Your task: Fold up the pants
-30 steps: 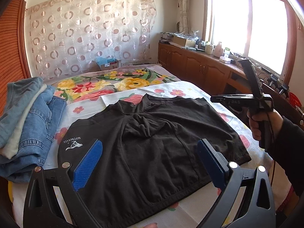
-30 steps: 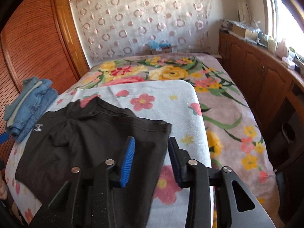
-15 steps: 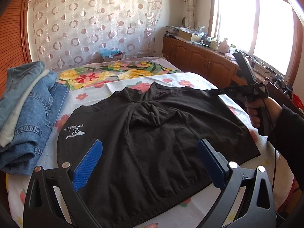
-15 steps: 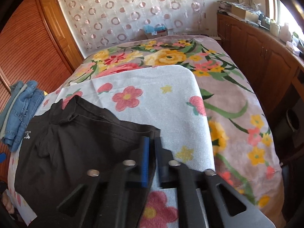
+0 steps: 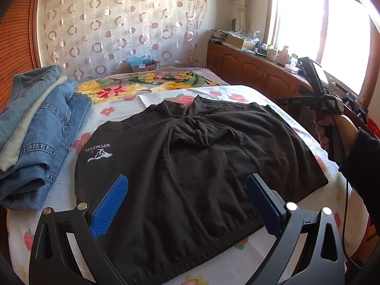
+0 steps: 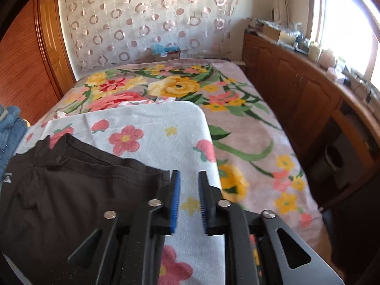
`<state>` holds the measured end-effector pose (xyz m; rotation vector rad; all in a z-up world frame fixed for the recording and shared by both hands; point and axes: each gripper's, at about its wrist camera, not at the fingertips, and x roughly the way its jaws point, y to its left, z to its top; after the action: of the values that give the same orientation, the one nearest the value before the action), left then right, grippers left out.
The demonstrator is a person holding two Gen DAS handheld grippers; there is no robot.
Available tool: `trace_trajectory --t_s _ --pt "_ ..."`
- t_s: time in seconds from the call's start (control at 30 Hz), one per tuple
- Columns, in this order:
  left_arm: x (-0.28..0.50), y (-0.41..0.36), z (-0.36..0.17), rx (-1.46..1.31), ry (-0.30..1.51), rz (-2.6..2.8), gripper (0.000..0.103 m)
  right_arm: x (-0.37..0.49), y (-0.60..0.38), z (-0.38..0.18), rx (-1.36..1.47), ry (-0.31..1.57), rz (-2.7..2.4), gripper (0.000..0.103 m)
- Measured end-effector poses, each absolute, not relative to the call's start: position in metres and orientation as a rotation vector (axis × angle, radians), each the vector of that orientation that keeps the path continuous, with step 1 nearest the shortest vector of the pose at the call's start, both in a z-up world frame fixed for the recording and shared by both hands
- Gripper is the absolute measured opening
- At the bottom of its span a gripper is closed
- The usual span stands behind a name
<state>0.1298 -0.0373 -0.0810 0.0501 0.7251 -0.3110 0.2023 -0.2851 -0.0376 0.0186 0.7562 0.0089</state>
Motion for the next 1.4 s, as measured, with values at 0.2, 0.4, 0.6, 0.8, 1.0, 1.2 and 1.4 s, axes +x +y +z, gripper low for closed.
trace_trajectory --t_s 0.2,0.4,0.6,0.8,1.0,1.2,1.4 --pt "0.124 -0.021 -0.081 0.046 0.724 -0.286 0.1 0.154 -0.272 -0.021 0.008 0.721 0.14 0.031" --pt "0.11 -0.004 -0.084 0.062 0.698 -0.246 0.1 0.085 -0.265 -0.024 -0.015 0.69 0.249 0.045" --pt "0.097 0.017 -0.089 0.055 0.717 -0.206 0.1 0.041 -0.268 -0.045 -0.021 0.7 0.301 0.046" --pt "0.084 0.037 -0.098 0.036 0.787 -0.179 0.1 0.006 -0.271 -0.051 -0.03 0.694 0.318 0.046" --pt "0.069 0.054 -0.109 -0.005 0.81 -0.149 0.094 -0.024 -0.27 -0.049 -0.043 0.649 0.309 0.046" --pt "0.062 0.062 -0.119 -0.035 0.829 -0.129 0.087 -0.037 -0.267 -0.057 -0.05 0.645 0.323 0.046" --pt "0.058 0.066 -0.122 -0.074 0.825 -0.141 0.067 -0.029 -0.257 -0.055 -0.073 0.643 0.324 0.046"
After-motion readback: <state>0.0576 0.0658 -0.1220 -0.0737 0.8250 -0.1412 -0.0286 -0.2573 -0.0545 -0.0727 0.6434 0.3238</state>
